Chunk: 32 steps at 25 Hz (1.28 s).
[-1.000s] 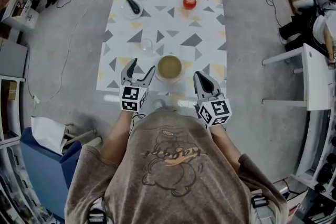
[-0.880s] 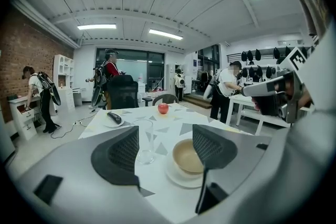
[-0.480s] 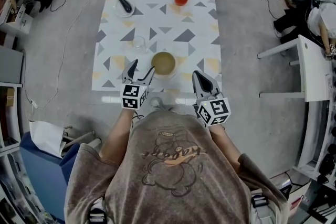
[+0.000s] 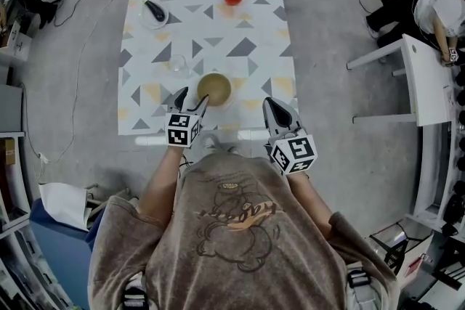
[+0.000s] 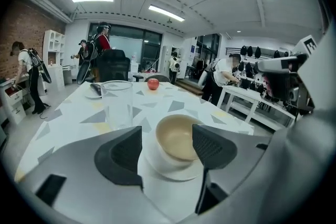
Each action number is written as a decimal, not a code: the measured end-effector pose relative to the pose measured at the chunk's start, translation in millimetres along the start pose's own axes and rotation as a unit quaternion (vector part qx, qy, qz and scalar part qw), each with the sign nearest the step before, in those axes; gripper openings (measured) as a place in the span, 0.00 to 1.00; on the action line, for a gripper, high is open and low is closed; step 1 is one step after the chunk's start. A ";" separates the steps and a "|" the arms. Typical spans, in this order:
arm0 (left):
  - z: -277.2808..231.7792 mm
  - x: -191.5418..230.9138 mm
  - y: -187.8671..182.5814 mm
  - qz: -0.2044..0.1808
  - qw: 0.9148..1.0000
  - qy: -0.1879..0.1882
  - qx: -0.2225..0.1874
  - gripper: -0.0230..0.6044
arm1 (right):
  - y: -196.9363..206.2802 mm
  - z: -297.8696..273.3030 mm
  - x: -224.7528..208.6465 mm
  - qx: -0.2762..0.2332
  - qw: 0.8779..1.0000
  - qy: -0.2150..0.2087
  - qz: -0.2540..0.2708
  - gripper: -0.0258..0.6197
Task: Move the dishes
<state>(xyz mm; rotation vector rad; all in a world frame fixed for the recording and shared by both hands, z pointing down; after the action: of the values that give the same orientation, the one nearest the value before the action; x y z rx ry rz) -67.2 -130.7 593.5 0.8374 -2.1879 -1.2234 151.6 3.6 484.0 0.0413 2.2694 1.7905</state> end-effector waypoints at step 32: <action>-47.6 9.3 11.1 0.022 0.991 -0.024 0.132 0.11 | 4.2 -0.6 -28.0 0.009 0.999 0.036 -0.016 0.04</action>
<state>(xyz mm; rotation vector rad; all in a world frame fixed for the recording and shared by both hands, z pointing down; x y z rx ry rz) -44.6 -159.9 626.9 0.8646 -2.4296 -0.9546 178.1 -0.9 493.1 -0.0559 2.3225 1.7832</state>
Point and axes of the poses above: the fingertips, and each gripper's own axes: z backward along the fingers, x to its left, y out of its underside, the point moved 6 cm from there along z, backward along the fingers, and after that the axes turned 2 degrees about -x, right-handed, at the moved point
